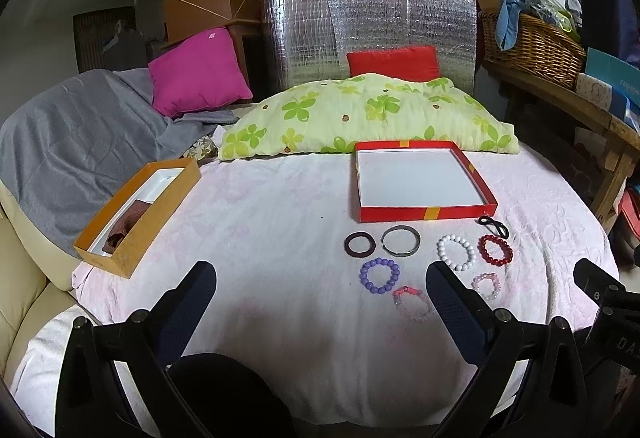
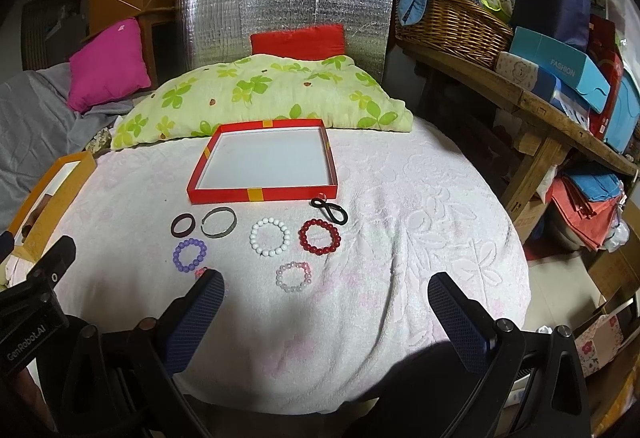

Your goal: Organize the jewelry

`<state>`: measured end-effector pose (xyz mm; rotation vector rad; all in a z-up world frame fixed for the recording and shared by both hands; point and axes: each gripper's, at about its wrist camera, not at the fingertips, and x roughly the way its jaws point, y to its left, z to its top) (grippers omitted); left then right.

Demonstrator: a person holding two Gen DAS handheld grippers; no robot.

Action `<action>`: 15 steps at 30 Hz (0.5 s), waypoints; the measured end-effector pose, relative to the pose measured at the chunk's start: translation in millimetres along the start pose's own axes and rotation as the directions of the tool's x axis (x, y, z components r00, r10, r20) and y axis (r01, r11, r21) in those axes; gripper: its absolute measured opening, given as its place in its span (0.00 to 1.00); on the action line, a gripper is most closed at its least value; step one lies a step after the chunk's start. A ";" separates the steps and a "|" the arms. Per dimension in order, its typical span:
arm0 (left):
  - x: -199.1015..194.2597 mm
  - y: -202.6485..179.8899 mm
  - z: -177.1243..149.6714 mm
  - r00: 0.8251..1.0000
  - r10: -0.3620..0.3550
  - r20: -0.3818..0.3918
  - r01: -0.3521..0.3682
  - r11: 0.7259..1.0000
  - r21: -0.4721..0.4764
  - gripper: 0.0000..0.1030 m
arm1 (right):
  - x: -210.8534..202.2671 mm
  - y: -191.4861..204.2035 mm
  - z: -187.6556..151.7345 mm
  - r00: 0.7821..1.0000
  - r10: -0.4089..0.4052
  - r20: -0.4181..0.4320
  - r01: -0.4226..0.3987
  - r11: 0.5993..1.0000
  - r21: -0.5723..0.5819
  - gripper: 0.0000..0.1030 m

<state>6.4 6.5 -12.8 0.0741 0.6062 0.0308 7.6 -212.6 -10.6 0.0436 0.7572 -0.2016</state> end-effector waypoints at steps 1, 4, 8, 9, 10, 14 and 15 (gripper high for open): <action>0.2 -0.2 -0.2 1.000 -0.001 -0.001 0.001 1.000 0.001 1.00 | 0.5 0.0 -0.3 1.000 0.000 -0.001 0.000 1.000 0.000 1.00; 0.7 0.2 -0.3 1.000 0.000 -0.002 0.000 1.000 0.001 1.00 | 1.1 0.0 0.0 1.000 0.000 -0.002 0.000 1.000 0.000 1.00; 1.3 0.3 -0.6 1.000 -0.001 -0.006 0.001 1.000 0.003 1.00 | 1.3 0.1 -0.6 1.000 0.000 -0.003 0.000 1.000 -0.002 1.00; 1.3 0.3 -0.7 1.000 -0.002 -0.006 0.002 1.000 0.003 1.00 | 1.4 0.1 -0.6 1.000 0.000 -0.003 0.000 1.000 -0.001 1.00; 1.2 0.2 -0.7 1.000 -0.003 -0.005 0.003 1.000 0.003 1.00 | 1.6 0.1 -0.9 1.000 0.001 -0.004 -0.001 1.000 -0.002 1.00; 2.0 1.0 -0.9 1.000 -0.004 -0.008 0.004 1.000 0.003 1.00 | 2.7 0.4 -1.3 1.000 0.000 -0.005 0.000 1.000 -0.003 1.00; 2.1 1.2 -1.2 1.000 -0.002 -0.008 0.002 1.000 0.002 1.00 | 2.7 0.7 -1.1 1.000 0.000 -0.005 0.000 1.000 -0.003 1.00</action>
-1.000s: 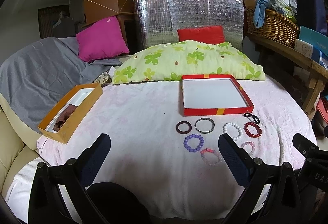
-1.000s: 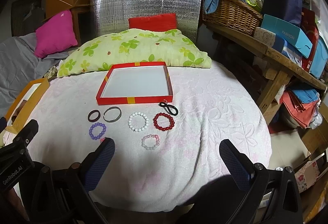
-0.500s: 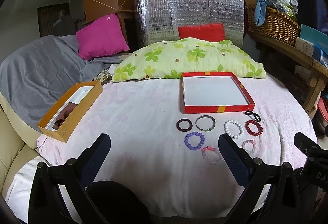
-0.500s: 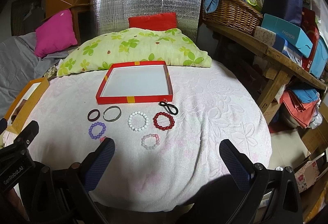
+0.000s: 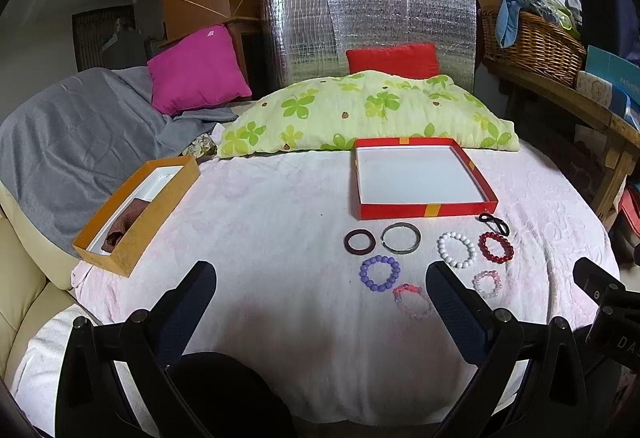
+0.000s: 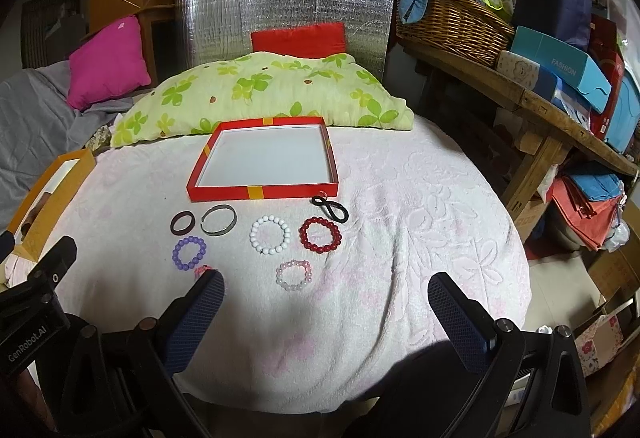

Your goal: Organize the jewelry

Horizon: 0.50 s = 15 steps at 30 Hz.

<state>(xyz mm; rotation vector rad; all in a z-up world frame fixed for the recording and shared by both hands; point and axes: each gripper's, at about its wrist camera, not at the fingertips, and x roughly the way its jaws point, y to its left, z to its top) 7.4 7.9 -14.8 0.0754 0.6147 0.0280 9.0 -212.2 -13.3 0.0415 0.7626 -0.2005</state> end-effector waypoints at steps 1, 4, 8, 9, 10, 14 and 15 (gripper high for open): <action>0.1 0.2 -0.1 1.000 0.001 -0.001 -0.001 1.000 0.000 1.00 | 0.1 0.1 0.1 1.000 0.000 0.000 0.000 1.000 0.000 1.00; 0.2 0.6 -0.1 1.000 0.001 0.000 -0.001 1.000 0.000 1.00 | 0.3 -0.1 -0.5 1.000 0.000 0.000 0.000 1.000 0.000 1.00; 0.7 1.0 0.4 1.000 0.001 -0.001 -0.001 1.000 0.000 1.00 | 1.3 0.7 -0.8 1.000 0.001 -0.002 -0.001 1.000 -0.002 1.00; 0.9 1.1 0.6 1.000 0.000 -0.002 0.000 1.000 0.000 1.00 | 1.3 0.6 -0.6 1.000 0.002 -0.002 -0.002 1.000 -0.001 1.00; 1.4 1.4 1.0 1.000 -0.002 -0.003 0.002 1.000 0.000 1.00 | 2.0 1.0 -0.7 1.000 0.002 -0.002 -0.002 1.000 -0.001 1.00; 2.3 1.5 1.3 1.000 -0.002 -0.005 0.002 1.000 0.001 1.00 | 2.2 1.0 -0.9 1.000 0.003 -0.003 -0.003 1.000 -0.001 1.00; 2.3 1.4 1.3 1.000 -0.002 -0.004 0.002 1.000 0.001 1.00 | 2.8 1.0 -0.9 1.000 0.003 -0.004 -0.003 1.000 0.000 1.00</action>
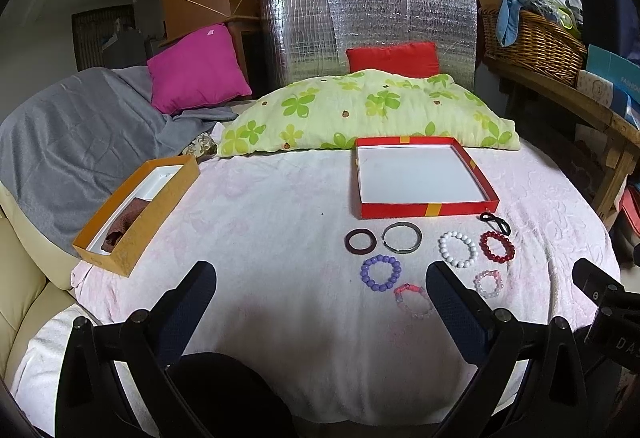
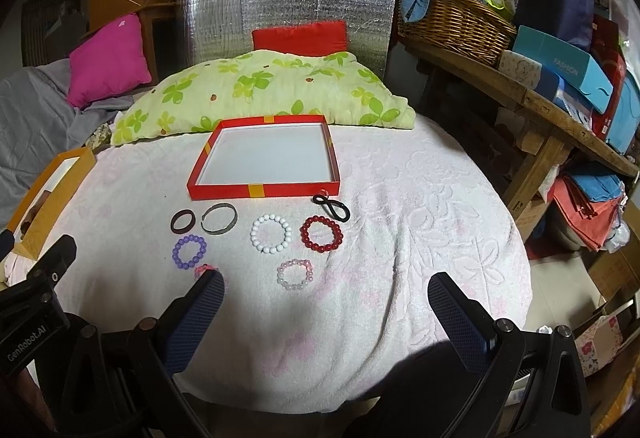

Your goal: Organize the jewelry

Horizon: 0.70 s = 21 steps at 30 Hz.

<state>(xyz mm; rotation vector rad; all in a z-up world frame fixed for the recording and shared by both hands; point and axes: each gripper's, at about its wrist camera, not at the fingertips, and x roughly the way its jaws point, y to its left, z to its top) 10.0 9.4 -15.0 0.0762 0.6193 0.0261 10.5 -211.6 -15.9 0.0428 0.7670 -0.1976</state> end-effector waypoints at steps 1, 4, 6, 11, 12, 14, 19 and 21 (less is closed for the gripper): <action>0.1 0.0 0.0 1.000 0.001 0.000 -0.001 1.000 0.000 1.00 | 0.5 -0.1 -0.4 1.000 0.000 -0.001 0.000 1.000 0.000 1.00; 0.6 -0.3 -0.2 1.000 0.000 -0.001 0.000 1.000 0.001 1.00 | 1.4 -0.1 -0.4 1.000 -0.002 0.000 0.002 1.000 -0.001 1.00; 0.6 -0.3 -0.3 1.000 -0.001 0.000 0.001 1.000 0.001 1.00 | 1.1 0.1 0.2 1.000 0.000 -0.001 0.000 1.000 -0.001 1.00; 3.6 -1.5 -1.5 1.000 -0.004 -0.005 0.005 1.000 0.002 1.00 | 3.7 0.0 -0.7 1.000 -0.001 -0.005 0.001 1.000 -0.002 1.00; 5.1 -1.5 -1.7 1.000 -0.008 -0.009 0.008 1.000 0.002 1.00 | 4.8 0.1 0.0 1.000 -0.002 -0.006 0.002 1.000 -0.003 1.00; 10.2 0.0 -2.4 1.000 -0.012 -0.020 0.012 1.000 -0.004 1.00 | 8.1 -1.9 -0.4 1.000 -0.002 -0.007 0.002 1.000 -0.002 1.00; 30.9 6.8 -5.7 0.999 -0.007 -0.053 0.005 1.000 -0.025 1.00 | 22.7 -16.5 1.7 1.000 -0.002 -0.023 0.002 1.000 0.029 1.00; 41.7 10.4 -7.7 0.998 -0.004 -0.069 0.002 0.999 -0.033 1.00 | 31.4 -26.1 2.9 0.999 0.015 -0.031 -0.013 0.998 0.055 1.00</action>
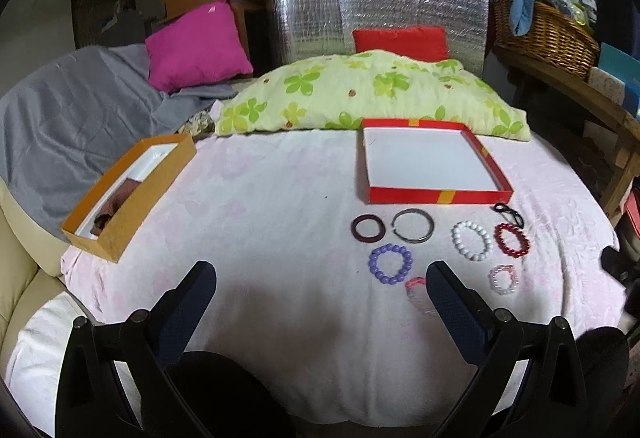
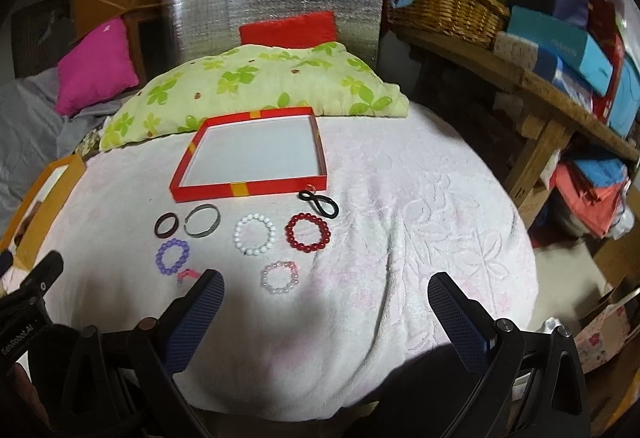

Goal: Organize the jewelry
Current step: 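Grasp the silver bangle with the left tool while the right tool grasps the dark red bead bracelet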

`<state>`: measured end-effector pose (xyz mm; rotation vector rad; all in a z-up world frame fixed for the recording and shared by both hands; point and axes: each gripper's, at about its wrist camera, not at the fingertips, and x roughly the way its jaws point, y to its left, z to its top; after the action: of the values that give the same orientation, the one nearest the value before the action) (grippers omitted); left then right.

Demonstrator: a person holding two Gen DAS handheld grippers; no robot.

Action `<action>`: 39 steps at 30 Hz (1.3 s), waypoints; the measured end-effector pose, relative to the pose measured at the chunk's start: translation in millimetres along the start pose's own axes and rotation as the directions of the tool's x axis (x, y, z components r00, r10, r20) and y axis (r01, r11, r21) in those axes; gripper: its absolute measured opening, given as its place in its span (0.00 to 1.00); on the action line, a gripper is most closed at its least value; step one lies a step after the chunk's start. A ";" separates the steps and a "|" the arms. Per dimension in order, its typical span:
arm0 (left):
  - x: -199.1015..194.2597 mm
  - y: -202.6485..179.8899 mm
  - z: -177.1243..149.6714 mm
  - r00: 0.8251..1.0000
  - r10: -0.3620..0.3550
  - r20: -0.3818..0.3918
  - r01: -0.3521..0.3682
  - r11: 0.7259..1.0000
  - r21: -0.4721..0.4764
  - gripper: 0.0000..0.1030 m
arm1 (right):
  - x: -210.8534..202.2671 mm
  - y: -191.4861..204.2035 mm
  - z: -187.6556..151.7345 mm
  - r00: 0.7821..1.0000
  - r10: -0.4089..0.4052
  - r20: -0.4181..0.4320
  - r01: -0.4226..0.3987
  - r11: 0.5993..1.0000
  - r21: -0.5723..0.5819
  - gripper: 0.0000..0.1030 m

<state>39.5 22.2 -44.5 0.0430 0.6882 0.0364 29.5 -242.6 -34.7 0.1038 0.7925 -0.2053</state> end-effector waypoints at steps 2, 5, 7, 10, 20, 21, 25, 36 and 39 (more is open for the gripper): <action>12.3 2.0 -1.0 1.000 0.004 -0.017 -0.004 1.000 0.000 1.00 | 9.2 -8.4 2.0 1.000 0.025 -0.004 -0.025 0.999 0.020 1.00; 30.8 3.3 -2.1 0.999 0.024 -0.042 -0.024 1.000 0.008 1.00 | 28.3 -17.5 4.8 0.998 0.068 -0.013 -0.068 0.998 0.019 1.00; 43.6 3.7 -2.8 0.998 0.035 -0.054 -0.034 0.999 0.012 1.00 | 40.4 -19.8 6.0 0.996 0.088 -0.024 -0.088 0.996 0.016 1.00; 61.6 3.8 -3.7 0.996 0.042 -0.074 -0.040 0.999 0.020 1.00 | 61.1 -25.2 7.3 0.992 0.118 -0.045 -0.117 0.993 0.033 1.00; 110.2 -1.4 -5.6 0.989 0.036 -0.142 -0.031 0.999 0.036 1.00 | 115.2 -20.7 14.3 0.984 0.153 -0.088 -0.151 0.988 0.027 1.00; 115.3 -2.1 -4.5 0.988 0.034 -0.150 -0.029 0.999 0.036 1.00 | 119.4 -19.6 15.0 0.984 0.154 -0.091 -0.152 0.988 0.026 1.00; 137.9 -5.6 3.5 0.985 0.029 -0.168 -0.024 0.999 0.035 1.00 | 138.2 -14.3 18.5 0.981 0.160 -0.111 -0.160 0.987 0.012 0.95; 196.4 -19.1 23.6 0.971 -0.014 -0.238 0.019 1.000 0.018 1.00 | 193.4 -8.3 29.6 0.965 0.183 -0.187 -0.185 0.983 0.008 0.68; 210.3 -20.6 23.4 0.964 -0.016 -0.264 0.016 1.000 -0.002 1.00 | 203.6 -10.3 27.4 0.959 0.193 -0.210 -0.193 0.981 0.021 0.62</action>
<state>217.0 11.0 -160.8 0.0329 0.9553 0.0270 185.4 -286.6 -161.5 0.2049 0.9877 -0.0089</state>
